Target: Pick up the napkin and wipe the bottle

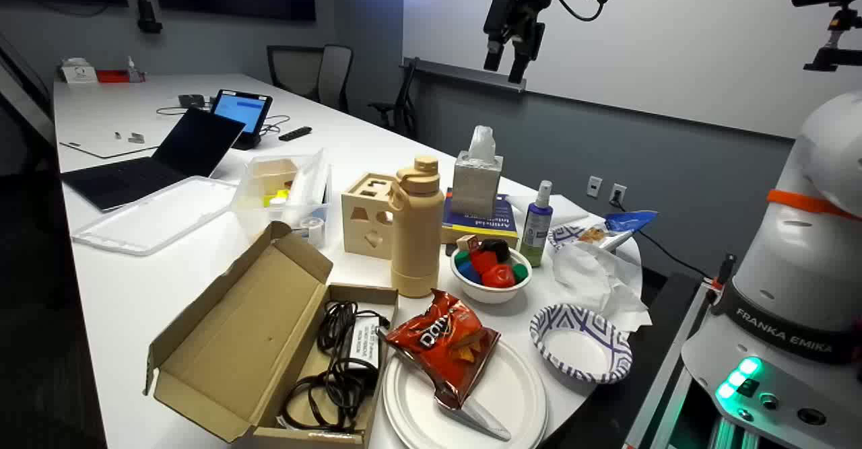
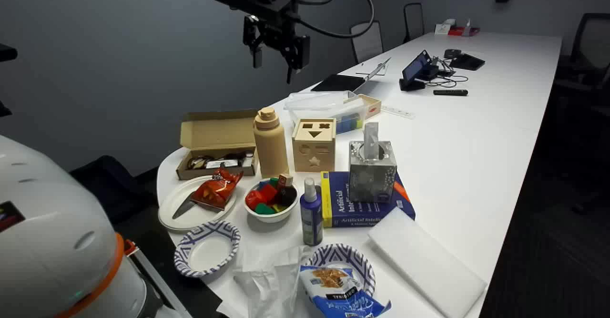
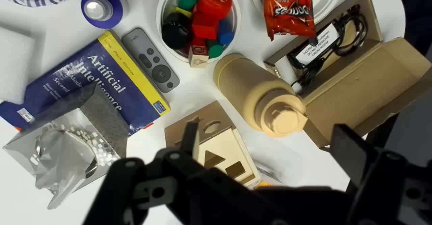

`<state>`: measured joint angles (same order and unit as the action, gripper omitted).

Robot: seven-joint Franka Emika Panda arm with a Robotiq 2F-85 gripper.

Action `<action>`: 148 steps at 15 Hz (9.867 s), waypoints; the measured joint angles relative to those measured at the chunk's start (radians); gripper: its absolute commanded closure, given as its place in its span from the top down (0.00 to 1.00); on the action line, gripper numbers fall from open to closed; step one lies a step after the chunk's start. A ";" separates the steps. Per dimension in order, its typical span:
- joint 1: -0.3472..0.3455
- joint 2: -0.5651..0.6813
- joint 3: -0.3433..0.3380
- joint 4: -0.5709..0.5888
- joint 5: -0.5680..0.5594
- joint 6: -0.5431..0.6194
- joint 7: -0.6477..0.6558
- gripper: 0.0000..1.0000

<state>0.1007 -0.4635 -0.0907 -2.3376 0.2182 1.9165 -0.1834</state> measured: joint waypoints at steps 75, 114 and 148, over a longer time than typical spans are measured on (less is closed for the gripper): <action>-0.361 0.594 -0.091 -0.415 0.234 0.598 0.311 0.00; 0.113 0.197 0.000 -0.169 0.423 0.507 -0.252 0.00; 0.086 0.258 0.084 -0.112 0.596 0.387 -0.502 0.00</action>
<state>0.1870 -0.2051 -0.0063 -2.4494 0.8138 2.3037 -0.6858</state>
